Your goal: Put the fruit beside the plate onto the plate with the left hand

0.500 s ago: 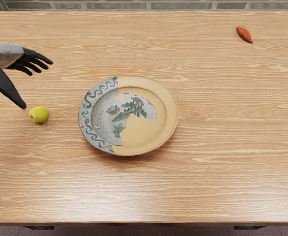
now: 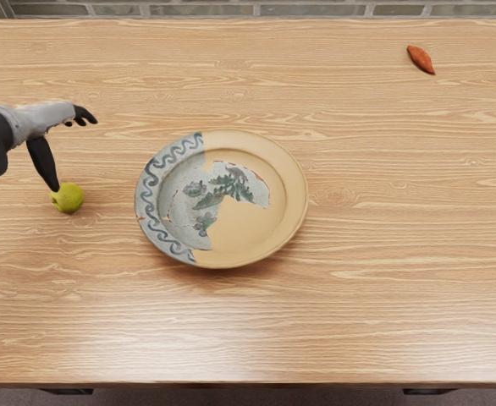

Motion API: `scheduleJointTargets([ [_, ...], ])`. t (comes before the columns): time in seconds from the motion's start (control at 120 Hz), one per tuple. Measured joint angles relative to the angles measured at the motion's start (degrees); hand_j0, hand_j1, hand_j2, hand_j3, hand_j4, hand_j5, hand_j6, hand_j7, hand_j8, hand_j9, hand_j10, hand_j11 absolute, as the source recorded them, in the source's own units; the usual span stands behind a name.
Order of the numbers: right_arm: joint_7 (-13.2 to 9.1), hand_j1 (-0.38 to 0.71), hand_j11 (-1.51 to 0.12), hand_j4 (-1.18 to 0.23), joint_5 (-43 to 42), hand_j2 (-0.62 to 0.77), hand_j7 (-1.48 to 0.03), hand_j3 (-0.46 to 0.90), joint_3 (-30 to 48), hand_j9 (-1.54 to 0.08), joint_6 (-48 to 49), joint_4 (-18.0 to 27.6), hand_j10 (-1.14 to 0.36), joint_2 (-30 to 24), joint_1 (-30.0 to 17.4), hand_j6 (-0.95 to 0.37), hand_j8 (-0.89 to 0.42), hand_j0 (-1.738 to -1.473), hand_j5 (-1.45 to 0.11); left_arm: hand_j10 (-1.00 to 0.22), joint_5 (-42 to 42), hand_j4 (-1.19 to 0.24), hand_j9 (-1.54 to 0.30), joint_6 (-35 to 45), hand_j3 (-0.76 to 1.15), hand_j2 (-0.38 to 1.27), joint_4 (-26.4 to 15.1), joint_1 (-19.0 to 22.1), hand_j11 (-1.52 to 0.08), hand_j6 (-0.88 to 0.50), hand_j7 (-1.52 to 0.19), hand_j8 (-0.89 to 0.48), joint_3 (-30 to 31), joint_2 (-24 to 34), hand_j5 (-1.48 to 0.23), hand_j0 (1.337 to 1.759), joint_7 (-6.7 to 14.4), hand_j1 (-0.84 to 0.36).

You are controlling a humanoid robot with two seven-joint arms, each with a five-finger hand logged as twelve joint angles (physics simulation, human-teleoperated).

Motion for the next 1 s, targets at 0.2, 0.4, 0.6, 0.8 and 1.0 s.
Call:
scheduleJointTargets([
  [0.2, 0.0, -0.35, 0.0, 0.0, 0.0, 0.0, 0.0, 0.0, 0.0, 0.0, -0.01, -0.02, 0.0, 0.0, 0.02, 0.0, 0.0, -1.658, 0.0, -0.22, 4.52, -0.22, -0.27, 3.86, 0.0, 0.05, -0.27, 0.07, -0.27, -0.22, -0.27, -0.22, 8.82, -2.87, -0.28, 1.658, 0.23, 0.1],
  [0.4, 0.0, -0.35, 0.0, 0.0, 0.0, 0.0, 0.0, 0.0, 0.0, 0.0, 0.0, -0.02, 0.0, 0.0, 0.06, 0.0, 0.0, -1.658, 0.0, -0.23, 6.48, -0.23, -0.29, 5.86, 0.0, 0.05, -0.01, 2.16, -0.29, -0.23, -0.29, -0.23, 11.46, -2.26, -0.29, 1.658, 0.27, 0.09],
  [0.6, 0.0, -0.35, 0.0, 0.0, 0.0, 0.0, 0.0, 0.0, 0.0, 0.0, -0.03, -0.02, 0.0, 0.0, 0.01, 0.0, 0.0, -1.658, 0.0, -0.24, 8.65, -0.24, -0.3, 9.21, 0.0, 0.05, 2.94, 2.9, -0.3, -0.24, -0.3, -0.24, 11.88, -4.78, -0.3, 1.658, 0.27, 0.08],
  [0.8, 0.0, -0.35, 0.0, 0.0, 0.0, 0.0, 0.0, 0.0, 0.0, 0.0, -0.04, -0.02, 0.0, 0.0, -0.08, 0.0, 0.0, -1.658, 0.0, -0.26, 9.69, -0.26, -0.33, 9.83, 0.0, 0.05, 5.04, 2.64, -0.33, -0.26, -0.33, -0.26, 13.65, -5.72, -0.33, 1.658, 0.27, 0.05],
  [1.0, 0.0, -0.35, 0.0, 0.0, 0.0, 0.0, 0.0, 0.0, 0.0, 0.0, -0.05, -0.02, 0.0, 0.0, -0.15, 0.0, 0.0, -1.658, 0.0, -0.3, 9.89, -0.3, -0.38, 9.85, 0.0, 0.06, 6.68, 2.84, -0.38, -0.3, -0.39, -0.3, 14.61, -6.71, -0.39, 1.658, 0.27, 0.0],
])
